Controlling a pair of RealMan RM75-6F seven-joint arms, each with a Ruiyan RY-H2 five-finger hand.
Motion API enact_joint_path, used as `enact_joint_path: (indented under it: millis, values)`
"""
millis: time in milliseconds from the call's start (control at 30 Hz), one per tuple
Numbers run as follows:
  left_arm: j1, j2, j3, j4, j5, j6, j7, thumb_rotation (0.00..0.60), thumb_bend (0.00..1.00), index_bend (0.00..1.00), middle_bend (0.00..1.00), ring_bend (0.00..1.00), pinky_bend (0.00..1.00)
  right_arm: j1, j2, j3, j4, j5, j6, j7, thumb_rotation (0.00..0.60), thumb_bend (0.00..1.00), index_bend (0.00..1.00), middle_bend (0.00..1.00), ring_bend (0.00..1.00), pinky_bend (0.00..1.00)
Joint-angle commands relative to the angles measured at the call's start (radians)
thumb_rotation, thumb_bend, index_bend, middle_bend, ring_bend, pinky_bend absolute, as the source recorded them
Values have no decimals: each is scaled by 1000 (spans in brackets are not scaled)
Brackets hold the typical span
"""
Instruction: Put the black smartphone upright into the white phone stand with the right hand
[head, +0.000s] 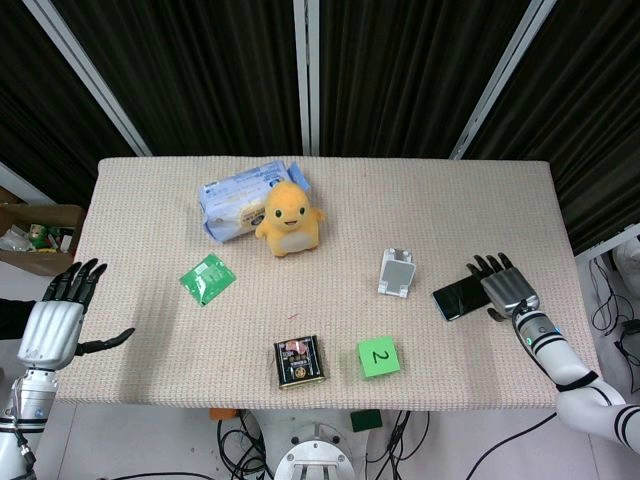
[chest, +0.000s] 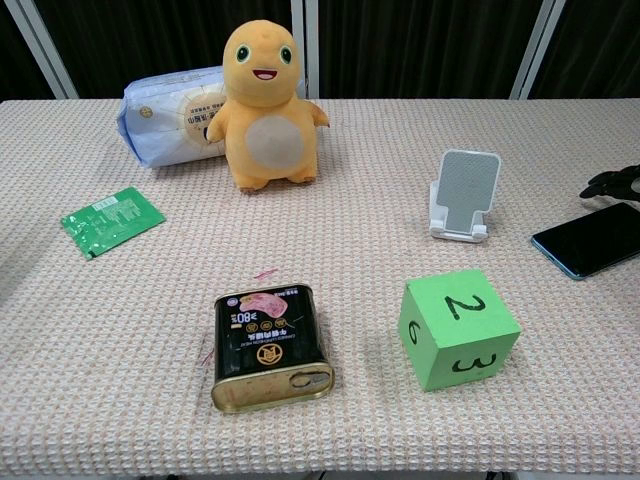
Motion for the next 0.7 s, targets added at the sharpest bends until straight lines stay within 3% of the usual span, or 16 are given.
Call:
enact_joint_path:
  millis: [33, 267, 700]
  values:
    - [-1, -2, 0, 6, -3, -4, -4, 191, 48, 62, 47, 16, 135, -1, -7, -1, -5, 5, 29, -25, 600, 250, 0, 0, 0, 0]
    - [0, -8, 4, 19, -3, -6, -14, 189, 48, 62, 48, 16, 135, -6, -42, -6, 52, -52, 62, 72, 600, 244, 11, 0, 0, 0]
    - [-8, -11, 1, 21, -14, -24, -14, 188, 49, 62, 48, 16, 135, -2, -66, -24, 101, -102, 60, 167, 600, 244, 295, 0, 0, 0]
